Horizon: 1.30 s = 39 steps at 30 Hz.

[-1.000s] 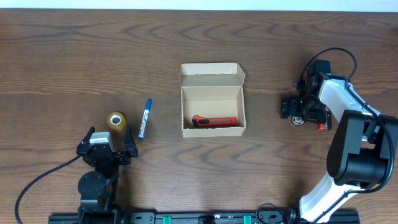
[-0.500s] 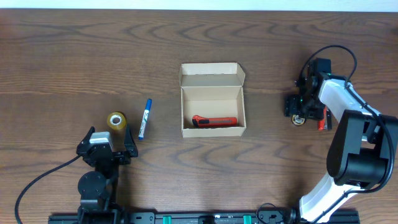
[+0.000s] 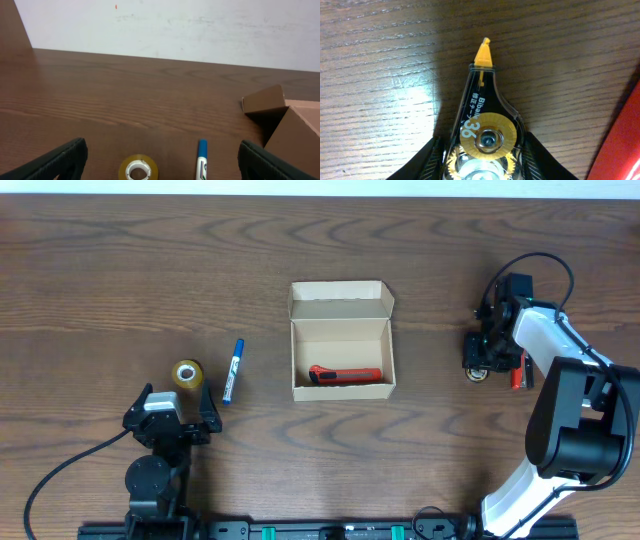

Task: Pack container
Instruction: 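Lower and close the right gripper on the correction tape, then carry the correction tape into the cardboard box and release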

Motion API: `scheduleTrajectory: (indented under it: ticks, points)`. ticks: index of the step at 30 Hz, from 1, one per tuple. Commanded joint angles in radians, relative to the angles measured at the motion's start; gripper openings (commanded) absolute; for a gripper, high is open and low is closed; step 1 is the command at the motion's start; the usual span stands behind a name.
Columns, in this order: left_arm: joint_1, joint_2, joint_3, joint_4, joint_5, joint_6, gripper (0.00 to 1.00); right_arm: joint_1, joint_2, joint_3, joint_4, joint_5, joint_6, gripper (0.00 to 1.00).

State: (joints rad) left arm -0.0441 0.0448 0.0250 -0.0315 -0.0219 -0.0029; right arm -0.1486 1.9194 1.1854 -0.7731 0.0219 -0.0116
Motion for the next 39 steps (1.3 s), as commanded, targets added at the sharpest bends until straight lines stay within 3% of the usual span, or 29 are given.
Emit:
scheduleTrajectory:
  ticks: [1, 10, 20, 39]
  points:
    - [-0.002, 0.001, -0.02, -0.031, 0.0, -0.005, 0.95, -0.007, 0.007, -0.005, -0.003, -0.004, -0.005, 0.27]
    - [-0.002, 0.001, -0.02, -0.017, 0.0, -0.005, 0.95, -0.007, 0.007, -0.005, -0.004, -0.004, -0.005, 0.01]
    - [-0.002, 0.001, -0.02, -0.017, 0.0, -0.005, 0.95, -0.002, -0.018, -0.002, -0.024, -0.004, -0.005, 0.01]
    - [-0.002, 0.001, -0.02, -0.017, 0.0, -0.005, 0.95, 0.018, -0.385, 0.003, -0.055, -0.005, -0.006, 0.01]
